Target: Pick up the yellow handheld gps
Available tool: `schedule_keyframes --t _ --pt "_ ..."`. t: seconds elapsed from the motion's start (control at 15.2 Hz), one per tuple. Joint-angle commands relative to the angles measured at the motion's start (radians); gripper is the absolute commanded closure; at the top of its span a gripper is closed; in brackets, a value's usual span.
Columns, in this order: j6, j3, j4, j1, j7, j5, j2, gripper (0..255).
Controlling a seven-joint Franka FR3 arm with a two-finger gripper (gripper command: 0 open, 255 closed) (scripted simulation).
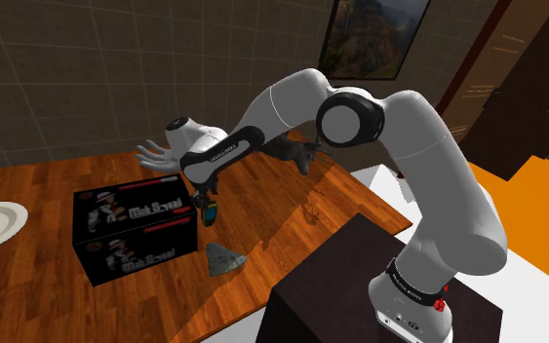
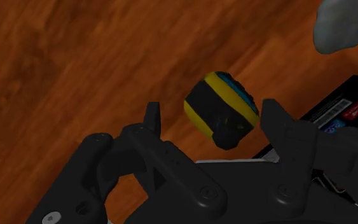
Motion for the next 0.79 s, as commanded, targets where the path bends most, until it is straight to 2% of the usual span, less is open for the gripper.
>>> schedule_keyframes --t 0.0,0.26,0.73 --pt "0.028 0.006 -0.011 0.007 0.004 0.001 0.018 255" --pt "0.026 0.006 -0.004 0.009 0.006 0.001 0.023 255" --pt "-0.012 0.015 -0.047 -0.001 -0.008 0.010 -0.059 255"
